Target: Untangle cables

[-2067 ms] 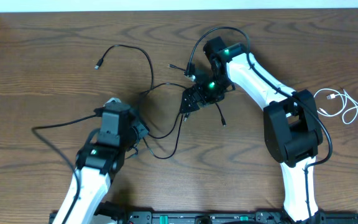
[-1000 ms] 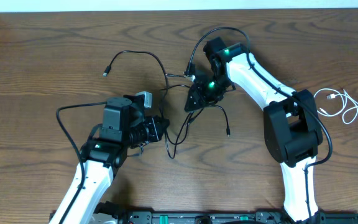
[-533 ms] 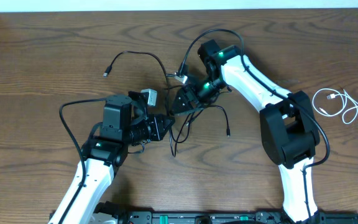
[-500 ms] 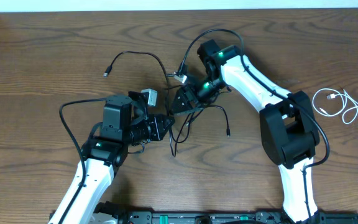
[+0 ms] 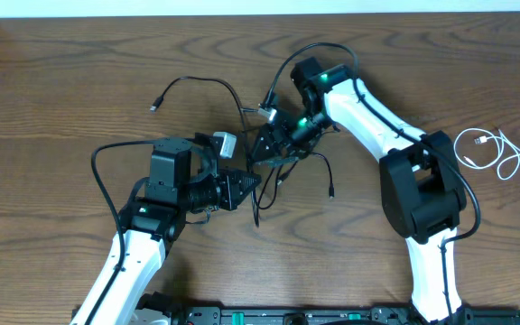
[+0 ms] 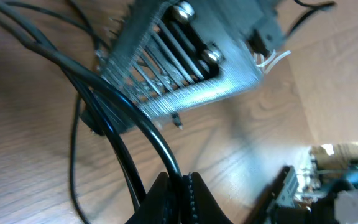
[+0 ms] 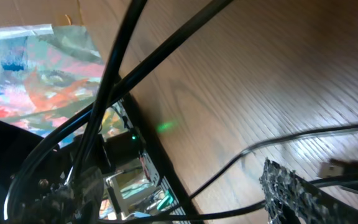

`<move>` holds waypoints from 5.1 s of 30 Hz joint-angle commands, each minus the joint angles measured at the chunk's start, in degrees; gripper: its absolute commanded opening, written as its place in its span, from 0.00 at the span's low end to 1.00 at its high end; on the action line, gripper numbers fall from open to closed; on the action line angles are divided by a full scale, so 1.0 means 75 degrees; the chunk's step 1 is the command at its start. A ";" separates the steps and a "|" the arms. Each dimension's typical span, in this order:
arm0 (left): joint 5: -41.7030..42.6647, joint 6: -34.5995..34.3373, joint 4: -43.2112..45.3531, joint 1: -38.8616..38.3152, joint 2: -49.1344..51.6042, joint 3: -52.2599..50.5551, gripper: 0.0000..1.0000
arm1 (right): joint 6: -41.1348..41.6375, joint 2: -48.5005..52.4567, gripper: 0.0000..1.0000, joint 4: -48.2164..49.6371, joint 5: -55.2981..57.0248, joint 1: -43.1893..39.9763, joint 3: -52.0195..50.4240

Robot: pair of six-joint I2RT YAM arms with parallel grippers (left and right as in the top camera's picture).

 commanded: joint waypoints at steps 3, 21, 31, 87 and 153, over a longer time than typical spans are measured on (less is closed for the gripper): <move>0.0504 0.0341 0.0044 -0.0012 -0.0038 0.0029 0.07 | 0.0093 0.0067 0.78 -0.0201 0.0073 -0.0201 0.0047; 0.0571 0.0338 -0.0087 -0.0012 -0.0038 0.0029 0.07 | 0.0093 0.0067 0.79 -0.0629 -0.0583 -0.0726 0.0047; 0.0991 0.0338 -0.0070 -0.0012 -0.0038 0.0029 0.08 | 0.0093 0.0067 0.78 -0.0676 -0.1116 -0.0481 0.0047; 0.0866 0.0338 -0.0076 -0.0012 -0.0035 0.0026 0.08 | 0.1090 0.0067 0.01 0.0758 0.2894 0.0597 0.0047; -0.8903 -0.2932 -0.3646 0.2337 0.2028 0.0026 0.08 | 0.2926 0.0073 0.01 0.0353 0.9961 -0.0866 -0.0236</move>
